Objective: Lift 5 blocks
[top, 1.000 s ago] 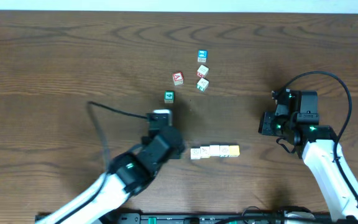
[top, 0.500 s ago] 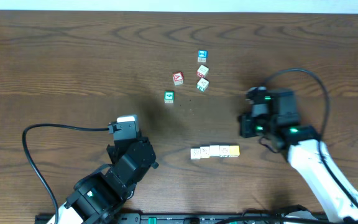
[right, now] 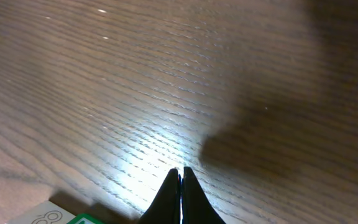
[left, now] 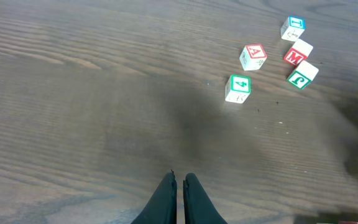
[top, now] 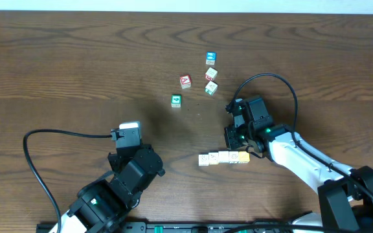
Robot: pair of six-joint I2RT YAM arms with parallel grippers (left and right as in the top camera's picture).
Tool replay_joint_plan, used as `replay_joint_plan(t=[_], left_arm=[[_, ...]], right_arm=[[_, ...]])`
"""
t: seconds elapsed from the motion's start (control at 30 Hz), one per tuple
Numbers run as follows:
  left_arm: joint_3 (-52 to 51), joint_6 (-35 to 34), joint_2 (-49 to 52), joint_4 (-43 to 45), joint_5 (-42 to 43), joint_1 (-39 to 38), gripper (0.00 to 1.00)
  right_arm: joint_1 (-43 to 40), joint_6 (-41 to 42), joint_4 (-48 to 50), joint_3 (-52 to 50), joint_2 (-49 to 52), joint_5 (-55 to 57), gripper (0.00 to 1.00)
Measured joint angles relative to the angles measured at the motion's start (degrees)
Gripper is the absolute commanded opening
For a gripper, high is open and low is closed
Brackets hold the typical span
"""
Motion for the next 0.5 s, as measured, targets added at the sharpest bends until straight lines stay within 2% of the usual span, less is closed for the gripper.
replay_joint_plan(t=[0.5], left_arm=[[0.0,0.0,0.0,0.0,-0.31,-0.02,0.07]], right_arm=[[3.78,1.38,-2.36,0.0,0.0,-0.46,0.01]])
